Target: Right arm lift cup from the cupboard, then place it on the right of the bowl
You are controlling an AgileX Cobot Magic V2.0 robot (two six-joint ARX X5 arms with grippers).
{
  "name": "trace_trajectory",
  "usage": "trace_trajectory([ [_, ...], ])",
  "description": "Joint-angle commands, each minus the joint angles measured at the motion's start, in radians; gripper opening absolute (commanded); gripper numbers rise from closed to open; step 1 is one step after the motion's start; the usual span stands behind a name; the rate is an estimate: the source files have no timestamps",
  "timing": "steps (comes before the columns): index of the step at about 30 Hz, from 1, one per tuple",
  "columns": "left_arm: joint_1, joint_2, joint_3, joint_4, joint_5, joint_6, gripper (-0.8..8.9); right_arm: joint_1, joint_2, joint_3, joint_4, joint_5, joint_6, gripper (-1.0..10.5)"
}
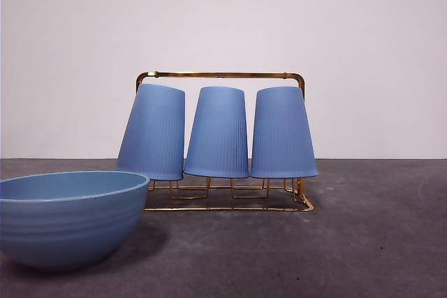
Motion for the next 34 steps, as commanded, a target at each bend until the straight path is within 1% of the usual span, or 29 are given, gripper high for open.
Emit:
trace_trajectory([
  [1,-0.004,0.01,0.024,0.005,0.007,0.078,0.26,0.003,0.006,0.017,0.01,-0.001,-0.016,0.1],
  [3,-0.004,0.01,0.024,0.005,0.005,0.078,0.6,0.003,0.006,0.017,0.008,-0.002,-0.013,0.1],
  [5,-0.004,0.01,0.024,0.005,0.005,0.078,1.2,0.004,0.006,0.017,0.008,-0.002,-0.013,0.2],
  [8,-0.004,0.01,0.024,0.005,0.005,0.077,2.8,0.004,0.007,0.017,0.01,-0.002,-0.013,1.6],
  [10,-0.004,0.01,0.024,0.005,0.005,0.077,4.33,0.004,0.006,0.017,0.01,-0.002,-0.013,2.9],
  [12,-0.004,0.01,0.024,0.005,0.005,0.071,5.43,0.004,0.006,0.017,0.01,-0.002,-0.009,4.0],
  [13,-0.004,0.01,0.024,0.005,0.005,0.068,5.74,0.004,0.006,0.017,0.011,-0.003,-0.005,4.4],
  [15,-0.004,0.01,0.024,0.005,0.005,0.066,5.86,0.006,0.006,0.017,0.012,-0.003,0.003,4.7],
  [19,-0.005,0.01,0.024,0.005,0.006,0.063,5.86,0.007,0.006,0.017,0.014,-0.004,0.025,4.7],
  [24,-0.005,0.009,0.025,0.005,0.006,0.062,5.86,0.031,0.026,0.024,0.004,0.008,0.027,4.8],
  [29,-0.005,0.008,0.025,0.002,0.006,0.058,5.86,0.106,0.105,0.07,-0.02,0.107,0.042,4.9],
  [34,-0.005,0.0,0.025,-0.007,0.006,0.058,5.85,0.199,0.246,0.181,-0.054,0.215,0.041,4.9],
])
